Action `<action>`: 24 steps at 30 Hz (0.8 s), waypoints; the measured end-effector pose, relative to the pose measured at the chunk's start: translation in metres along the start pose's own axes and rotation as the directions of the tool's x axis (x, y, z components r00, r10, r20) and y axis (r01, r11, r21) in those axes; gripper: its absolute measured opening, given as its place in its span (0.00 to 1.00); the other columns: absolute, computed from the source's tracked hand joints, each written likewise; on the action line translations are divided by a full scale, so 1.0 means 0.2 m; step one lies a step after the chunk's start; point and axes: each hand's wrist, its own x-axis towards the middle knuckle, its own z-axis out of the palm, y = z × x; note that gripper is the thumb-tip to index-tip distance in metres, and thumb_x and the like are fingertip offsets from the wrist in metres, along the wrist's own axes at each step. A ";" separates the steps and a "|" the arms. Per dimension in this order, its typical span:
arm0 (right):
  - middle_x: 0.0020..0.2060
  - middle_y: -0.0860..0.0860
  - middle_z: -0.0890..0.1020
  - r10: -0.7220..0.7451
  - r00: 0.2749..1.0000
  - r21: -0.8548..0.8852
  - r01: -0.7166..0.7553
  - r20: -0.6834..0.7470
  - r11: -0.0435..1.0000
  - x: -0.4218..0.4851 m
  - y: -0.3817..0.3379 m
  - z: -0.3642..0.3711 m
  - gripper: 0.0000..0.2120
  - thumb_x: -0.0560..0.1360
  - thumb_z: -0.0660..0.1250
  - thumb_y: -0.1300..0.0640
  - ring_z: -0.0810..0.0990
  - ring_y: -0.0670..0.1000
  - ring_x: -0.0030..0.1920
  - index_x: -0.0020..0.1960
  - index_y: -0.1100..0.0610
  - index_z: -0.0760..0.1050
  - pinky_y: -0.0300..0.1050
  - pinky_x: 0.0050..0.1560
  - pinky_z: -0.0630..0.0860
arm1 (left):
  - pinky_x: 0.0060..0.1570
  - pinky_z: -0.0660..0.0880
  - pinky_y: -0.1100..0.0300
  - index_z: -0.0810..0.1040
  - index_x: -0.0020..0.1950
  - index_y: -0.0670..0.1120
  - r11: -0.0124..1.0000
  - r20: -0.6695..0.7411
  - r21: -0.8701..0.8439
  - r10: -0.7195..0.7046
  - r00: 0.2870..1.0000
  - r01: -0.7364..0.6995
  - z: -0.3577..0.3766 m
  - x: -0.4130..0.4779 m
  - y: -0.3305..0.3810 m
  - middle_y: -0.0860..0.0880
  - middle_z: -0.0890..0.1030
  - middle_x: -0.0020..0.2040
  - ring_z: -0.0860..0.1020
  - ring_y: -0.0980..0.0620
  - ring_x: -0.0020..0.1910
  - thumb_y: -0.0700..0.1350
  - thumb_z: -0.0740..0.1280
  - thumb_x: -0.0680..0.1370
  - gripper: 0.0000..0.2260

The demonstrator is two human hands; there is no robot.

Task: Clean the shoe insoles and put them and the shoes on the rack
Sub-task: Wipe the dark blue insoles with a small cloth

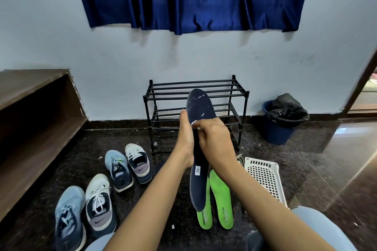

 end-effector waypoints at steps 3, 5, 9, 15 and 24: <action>0.39 0.53 0.84 0.016 1.000 -0.028 -0.015 0.011 1.000 0.04 0.04 -0.02 0.12 0.68 0.65 0.71 0.79 0.56 0.44 0.46 0.60 0.82 0.38 0.45 0.70 | 0.46 0.77 0.56 0.83 0.47 0.48 1.000 0.028 -0.004 -0.026 0.999 0.026 0.01 -0.01 -0.01 0.47 0.85 0.42 0.82 0.49 0.43 0.67 0.49 0.80 0.31; 0.40 0.53 0.84 0.046 0.999 -0.041 -0.047 -0.018 0.998 0.08 0.08 -0.04 0.12 0.69 0.65 0.71 0.78 0.55 0.45 0.46 0.60 0.82 0.37 0.45 0.68 | 0.44 0.76 0.55 0.84 0.47 0.49 0.999 0.048 0.018 -0.036 0.998 0.035 0.02 -0.01 -0.02 0.46 0.84 0.43 0.82 0.48 0.43 0.69 0.49 0.78 0.31; 0.41 0.53 0.84 0.096 0.994 -0.017 -0.097 -0.047 0.995 0.09 0.10 -0.05 0.12 0.70 0.64 0.71 0.78 0.54 0.45 0.47 0.60 0.81 0.32 0.44 0.65 | 0.39 0.74 0.57 0.83 0.45 0.49 0.999 0.066 0.020 -0.039 0.997 0.038 0.03 0.00 -0.02 0.46 0.83 0.39 0.80 0.49 0.39 0.68 0.48 0.79 0.31; 0.41 0.54 0.84 0.028 0.999 -0.021 -0.028 0.033 0.999 0.01 0.05 0.00 0.12 0.69 0.64 0.72 0.77 0.55 0.45 0.47 0.60 0.82 0.36 0.45 0.66 | 0.50 0.76 0.53 0.84 0.46 0.48 1.000 0.052 0.002 -0.018 0.998 0.018 -0.03 0.00 0.00 0.47 0.85 0.43 0.82 0.47 0.45 0.67 0.49 0.79 0.31; 0.43 0.51 0.84 0.143 0.989 -0.001 -0.143 -0.029 0.990 0.09 0.12 -0.06 0.11 0.72 0.64 0.69 0.78 0.54 0.48 0.48 0.59 0.81 0.37 0.47 0.68 | 0.32 0.73 0.60 0.82 0.41 0.48 1.000 0.088 -0.014 0.005 0.996 -0.004 0.02 0.00 -0.04 0.47 0.81 0.35 0.79 0.51 0.31 0.64 0.51 0.80 0.27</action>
